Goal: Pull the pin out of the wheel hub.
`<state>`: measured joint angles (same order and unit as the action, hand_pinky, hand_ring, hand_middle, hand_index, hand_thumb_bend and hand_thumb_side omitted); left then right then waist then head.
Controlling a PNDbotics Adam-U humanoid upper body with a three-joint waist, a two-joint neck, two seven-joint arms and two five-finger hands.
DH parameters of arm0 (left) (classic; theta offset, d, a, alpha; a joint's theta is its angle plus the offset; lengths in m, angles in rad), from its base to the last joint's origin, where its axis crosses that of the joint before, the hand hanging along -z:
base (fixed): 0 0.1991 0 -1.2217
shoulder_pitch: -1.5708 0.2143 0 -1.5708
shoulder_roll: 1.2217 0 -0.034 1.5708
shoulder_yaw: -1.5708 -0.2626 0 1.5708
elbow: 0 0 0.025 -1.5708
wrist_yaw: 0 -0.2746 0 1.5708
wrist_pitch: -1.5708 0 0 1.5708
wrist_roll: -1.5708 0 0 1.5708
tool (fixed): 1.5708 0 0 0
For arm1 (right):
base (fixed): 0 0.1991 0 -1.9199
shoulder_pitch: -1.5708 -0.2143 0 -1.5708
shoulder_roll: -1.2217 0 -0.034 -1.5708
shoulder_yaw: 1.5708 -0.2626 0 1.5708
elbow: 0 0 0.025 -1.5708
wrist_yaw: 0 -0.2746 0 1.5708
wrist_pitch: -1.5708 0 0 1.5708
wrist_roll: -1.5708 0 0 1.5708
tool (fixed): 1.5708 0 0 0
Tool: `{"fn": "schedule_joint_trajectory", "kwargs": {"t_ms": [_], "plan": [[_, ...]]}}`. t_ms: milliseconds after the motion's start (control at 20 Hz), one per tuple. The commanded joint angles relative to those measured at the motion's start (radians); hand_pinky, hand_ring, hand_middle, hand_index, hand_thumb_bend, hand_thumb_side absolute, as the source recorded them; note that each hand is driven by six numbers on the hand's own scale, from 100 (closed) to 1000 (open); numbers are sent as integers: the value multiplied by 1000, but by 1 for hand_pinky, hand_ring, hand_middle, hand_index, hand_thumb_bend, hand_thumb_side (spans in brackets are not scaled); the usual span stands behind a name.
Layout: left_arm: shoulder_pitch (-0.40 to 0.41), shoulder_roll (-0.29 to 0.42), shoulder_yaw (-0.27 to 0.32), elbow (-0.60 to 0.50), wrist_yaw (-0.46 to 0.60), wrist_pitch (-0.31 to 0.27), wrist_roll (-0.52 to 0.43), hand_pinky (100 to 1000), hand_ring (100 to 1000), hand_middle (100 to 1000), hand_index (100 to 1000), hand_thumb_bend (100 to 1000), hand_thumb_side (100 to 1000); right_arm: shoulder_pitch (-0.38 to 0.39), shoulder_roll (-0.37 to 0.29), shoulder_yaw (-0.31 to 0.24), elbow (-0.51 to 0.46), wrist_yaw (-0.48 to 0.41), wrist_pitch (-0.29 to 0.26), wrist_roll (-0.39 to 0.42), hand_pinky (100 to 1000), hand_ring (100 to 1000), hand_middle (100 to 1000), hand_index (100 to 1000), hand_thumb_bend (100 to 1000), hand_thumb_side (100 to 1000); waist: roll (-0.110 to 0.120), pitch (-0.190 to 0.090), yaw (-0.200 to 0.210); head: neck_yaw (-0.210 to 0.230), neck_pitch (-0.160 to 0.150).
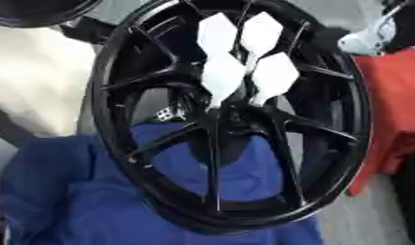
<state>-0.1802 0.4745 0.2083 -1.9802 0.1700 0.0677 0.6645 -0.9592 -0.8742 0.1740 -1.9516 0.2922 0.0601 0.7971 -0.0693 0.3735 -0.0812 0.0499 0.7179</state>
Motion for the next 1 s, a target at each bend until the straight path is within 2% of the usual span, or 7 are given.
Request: {"fn": "schedule_joint_trajectory", "kwargs": {"t_ms": [50,600,800,850,900,1000], "plan": [[-2,18,13,-20,-4,-2,4,766,736,692,737,572,555,-12,-19,-37,-11,3,2,-21,285,153,676,850,316,139,6,-27,-3,2,-3],[-4,20,13,-20,-5,-3,3,767,736,691,737,571,556,-2,-27,-37,-16,-17,-10,-10,293,159,681,850,331,141,6,-26,-1,2,-5],[-6,20,11,-20,-4,-3,2,768,735,691,737,570,556,5,-38,-7,-26,-26,-16,29,299,166,694,853,348,156,6,-26,0,-1,-7],[-6,20,11,-20,-4,-3,1,768,735,691,736,569,556,6,-41,3,-30,-28,-16,42,300,167,698,855,382,151,6,-26,1,-2,-8],[-7,21,11,-20,-4,-3,1,768,735,691,736,569,556,7,-43,12,-35,-29,-17,53,301,168,701,856,360,159,6,-26,2,-3,-9],[-7,21,10,-20,-3,-3,0,768,735,691,736,569,556,9,-48,30,-42,-27,-16,75,300,167,704,856,371,162,5,-25,3,-5,-10]]}}
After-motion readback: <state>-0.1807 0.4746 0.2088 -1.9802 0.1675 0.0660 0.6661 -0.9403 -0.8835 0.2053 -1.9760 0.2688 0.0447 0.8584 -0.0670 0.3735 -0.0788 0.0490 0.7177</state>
